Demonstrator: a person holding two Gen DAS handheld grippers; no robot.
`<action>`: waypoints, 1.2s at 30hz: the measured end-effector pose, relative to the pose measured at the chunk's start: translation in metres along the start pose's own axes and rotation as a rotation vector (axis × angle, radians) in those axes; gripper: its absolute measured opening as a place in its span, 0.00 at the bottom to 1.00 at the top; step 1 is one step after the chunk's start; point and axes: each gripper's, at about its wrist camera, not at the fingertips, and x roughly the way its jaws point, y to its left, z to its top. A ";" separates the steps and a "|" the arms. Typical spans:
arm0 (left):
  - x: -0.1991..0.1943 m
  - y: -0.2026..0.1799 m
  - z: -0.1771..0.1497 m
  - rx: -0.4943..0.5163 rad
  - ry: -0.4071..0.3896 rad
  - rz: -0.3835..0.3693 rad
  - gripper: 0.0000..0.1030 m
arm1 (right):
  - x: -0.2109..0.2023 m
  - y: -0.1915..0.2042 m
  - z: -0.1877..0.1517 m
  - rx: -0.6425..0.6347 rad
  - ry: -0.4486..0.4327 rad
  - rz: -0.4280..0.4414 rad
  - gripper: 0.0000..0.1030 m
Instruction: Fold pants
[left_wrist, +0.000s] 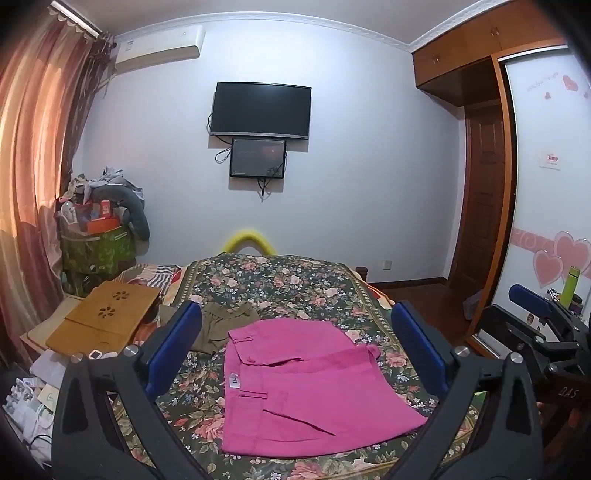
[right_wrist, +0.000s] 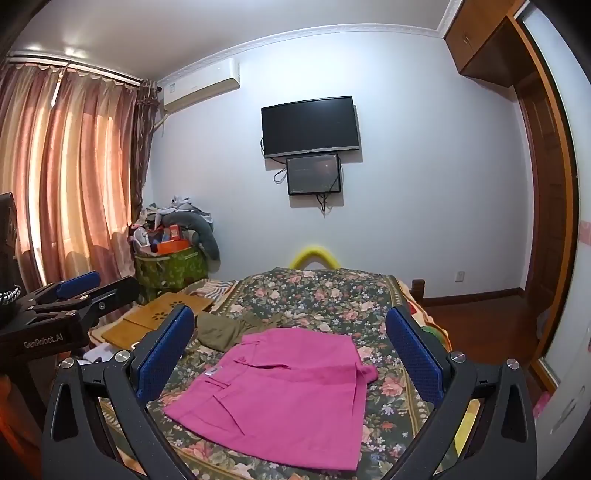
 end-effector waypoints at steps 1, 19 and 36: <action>0.000 0.000 0.000 -0.001 0.000 0.001 1.00 | 0.007 -0.007 -0.001 0.010 0.007 0.005 1.00; 0.007 0.000 -0.009 0.007 -0.002 0.008 1.00 | 0.006 -0.009 -0.002 0.009 0.007 -0.001 1.00; 0.008 0.005 -0.008 -0.004 0.001 0.003 1.00 | 0.008 -0.006 -0.001 -0.001 0.011 -0.008 1.00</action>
